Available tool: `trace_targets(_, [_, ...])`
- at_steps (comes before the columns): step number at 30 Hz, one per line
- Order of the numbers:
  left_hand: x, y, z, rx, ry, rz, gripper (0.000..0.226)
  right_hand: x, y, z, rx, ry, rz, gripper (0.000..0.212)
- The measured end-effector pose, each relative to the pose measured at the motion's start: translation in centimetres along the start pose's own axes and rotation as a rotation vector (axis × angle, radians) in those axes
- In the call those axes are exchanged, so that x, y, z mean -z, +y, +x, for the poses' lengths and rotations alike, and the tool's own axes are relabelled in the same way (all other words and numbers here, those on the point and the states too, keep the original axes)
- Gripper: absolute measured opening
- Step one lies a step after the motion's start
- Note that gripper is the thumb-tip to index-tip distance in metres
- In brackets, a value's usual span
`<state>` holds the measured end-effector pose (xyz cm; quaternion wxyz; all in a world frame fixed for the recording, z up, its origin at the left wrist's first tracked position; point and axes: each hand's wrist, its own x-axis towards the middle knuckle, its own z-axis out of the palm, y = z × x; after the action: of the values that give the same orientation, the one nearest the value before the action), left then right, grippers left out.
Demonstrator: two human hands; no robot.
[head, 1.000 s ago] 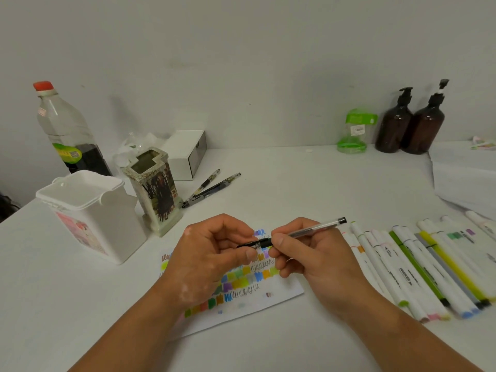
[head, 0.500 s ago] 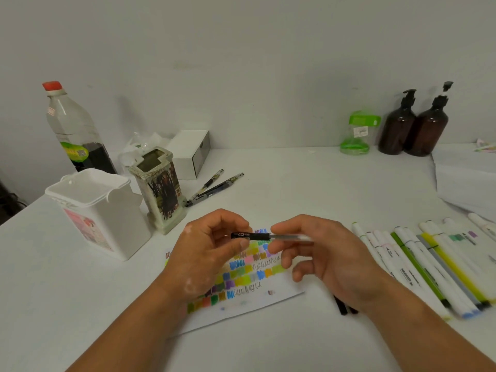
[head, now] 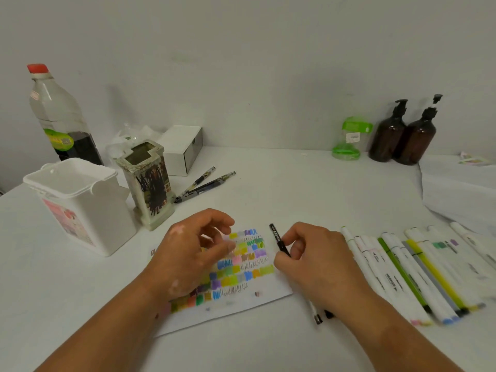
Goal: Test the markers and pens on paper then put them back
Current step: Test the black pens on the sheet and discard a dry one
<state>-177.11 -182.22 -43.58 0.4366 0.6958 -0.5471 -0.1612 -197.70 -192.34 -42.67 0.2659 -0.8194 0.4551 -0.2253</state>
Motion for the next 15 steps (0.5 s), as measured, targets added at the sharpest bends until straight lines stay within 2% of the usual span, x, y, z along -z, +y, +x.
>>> trace_targets(4, [0.0, -0.6, 0.1, 0.006, 0.046, 0.039, 0.012, 0.1, 1.3, 0.7, -0.072, 0.035, -0.234, 0.025])
trace_targets(7, [0.2, -0.8, 0.1, 0.014, 0.04, 0.078, 0.008, -0.3, 1.6, 0.8, -0.069, 0.056, -0.28, 0.032])
trace_targets(12, [1.3, -1.7, 0.6, 0.059, 0.095, 0.085, 0.007, 0.5, 1.6, 0.7, -0.057, 0.094, -0.26, 0.017])
trace_targets(15, [1.6, -2.3, 0.9, 0.102, 0.134, 0.092, 0.008, 0.5, -0.1, 1.6, 0.022, 0.102, -0.253, 0.01])
